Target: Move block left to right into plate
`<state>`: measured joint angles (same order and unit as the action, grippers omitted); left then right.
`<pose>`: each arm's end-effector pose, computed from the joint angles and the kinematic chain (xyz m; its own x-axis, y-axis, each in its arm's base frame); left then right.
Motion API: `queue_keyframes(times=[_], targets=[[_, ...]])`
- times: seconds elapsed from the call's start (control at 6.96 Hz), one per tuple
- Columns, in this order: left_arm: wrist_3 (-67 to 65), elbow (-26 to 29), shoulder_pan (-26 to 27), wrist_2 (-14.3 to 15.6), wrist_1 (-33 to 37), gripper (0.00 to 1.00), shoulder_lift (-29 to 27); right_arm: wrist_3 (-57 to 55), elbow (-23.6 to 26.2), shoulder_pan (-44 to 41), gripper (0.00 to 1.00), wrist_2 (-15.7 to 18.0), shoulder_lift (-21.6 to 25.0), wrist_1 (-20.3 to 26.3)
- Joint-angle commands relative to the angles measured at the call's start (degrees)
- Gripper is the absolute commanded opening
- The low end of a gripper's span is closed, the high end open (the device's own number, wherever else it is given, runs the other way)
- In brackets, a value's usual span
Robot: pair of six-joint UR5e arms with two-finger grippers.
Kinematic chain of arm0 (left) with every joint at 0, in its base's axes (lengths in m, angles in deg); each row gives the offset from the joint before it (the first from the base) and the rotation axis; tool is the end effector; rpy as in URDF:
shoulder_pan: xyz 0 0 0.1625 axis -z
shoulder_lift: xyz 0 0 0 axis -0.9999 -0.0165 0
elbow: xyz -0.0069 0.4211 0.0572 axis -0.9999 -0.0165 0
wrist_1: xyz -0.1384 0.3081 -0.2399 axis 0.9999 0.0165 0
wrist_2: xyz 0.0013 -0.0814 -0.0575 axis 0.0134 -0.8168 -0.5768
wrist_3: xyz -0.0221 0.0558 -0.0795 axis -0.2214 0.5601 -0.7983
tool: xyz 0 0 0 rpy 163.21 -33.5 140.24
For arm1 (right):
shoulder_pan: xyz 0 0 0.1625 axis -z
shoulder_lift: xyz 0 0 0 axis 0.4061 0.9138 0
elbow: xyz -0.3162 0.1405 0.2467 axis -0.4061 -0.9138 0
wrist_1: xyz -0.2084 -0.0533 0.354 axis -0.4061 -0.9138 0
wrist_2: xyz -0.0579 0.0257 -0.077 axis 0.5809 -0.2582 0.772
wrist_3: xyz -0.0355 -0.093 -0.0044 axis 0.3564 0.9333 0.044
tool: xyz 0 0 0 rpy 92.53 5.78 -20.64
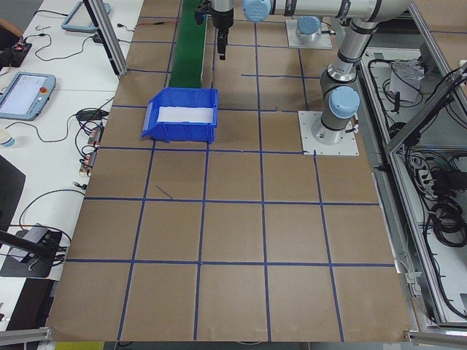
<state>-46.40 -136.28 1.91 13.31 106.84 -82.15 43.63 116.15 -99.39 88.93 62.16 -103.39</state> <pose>-0.1397 -0.4879 0.4821 -0.9971 0.0744 -0.0181 0.0743 0.9972 0.0096 0.0168 -0.4453 0.5537 -0.9959 0.0783 0.0464 0.0796 0.9964 0.0283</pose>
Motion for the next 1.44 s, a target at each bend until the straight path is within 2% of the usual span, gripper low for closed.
queue_keyframes(times=[0.0,0.43,0.72,0.86,1.15,1.29], targets=[[0.2,-0.1,-0.1,0.0,-0.9,1.00,0.0,-13.8,0.4,-14.4,1.00,-4.6,-1.2,-0.6],[0.0,-0.3,0.1,-0.1,-0.9,1.00,0.0,-8.0,1.0,-15.6,1.00,-5.3,-4.5,-0.5],[-0.1,-0.2,0.1,-0.1,-0.9,1.00,0.0,-6.8,1.4,-15.7,1.00,-5.2,-4.5,-0.5],[-0.1,-0.2,0.1,-0.1,-0.9,1.00,0.0,-5.8,1.6,-15.5,1.00,-5.2,-4.5,-1.0],[-0.1,-0.3,0.1,-0.1,-0.9,1.00,0.0,-3.4,1.9,-15.5,1.00,-5.2,-4.5,-4.9],[-0.1,-0.3,0.1,-0.1,-0.9,1.00,0.0,-3.2,2.3,-15.3,1.00,-4.9,-4.5,-4.8]])
